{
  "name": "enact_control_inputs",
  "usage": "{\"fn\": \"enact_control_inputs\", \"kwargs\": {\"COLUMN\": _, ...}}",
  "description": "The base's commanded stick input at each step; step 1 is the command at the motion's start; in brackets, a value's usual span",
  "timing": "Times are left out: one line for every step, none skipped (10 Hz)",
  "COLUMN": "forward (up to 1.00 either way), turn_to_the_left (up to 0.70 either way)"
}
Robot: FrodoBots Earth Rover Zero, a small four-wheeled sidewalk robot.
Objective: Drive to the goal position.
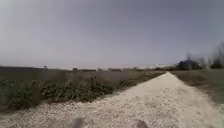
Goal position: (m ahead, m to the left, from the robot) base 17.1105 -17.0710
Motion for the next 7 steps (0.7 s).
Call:
{"fn": "enact_control_inputs", "kwargs": {"forward": 0.00, "turn_to_the_left": -0.11}}
{"fn": "enact_control_inputs", "kwargs": {"forward": 0.00, "turn_to_the_left": -0.70}}
{"fn": "enact_control_inputs", "kwargs": {"forward": 0.00, "turn_to_the_left": -0.70}}
{"fn": "enact_control_inputs", "kwargs": {"forward": 0.00, "turn_to_the_left": -0.70}}
{"fn": "enact_control_inputs", "kwargs": {"forward": 0.00, "turn_to_the_left": -0.70}}
{"fn": "enact_control_inputs", "kwargs": {"forward": 0.00, "turn_to_the_left": -0.70}}
{"fn": "enact_control_inputs", "kwargs": {"forward": 0.00, "turn_to_the_left": -0.70}}
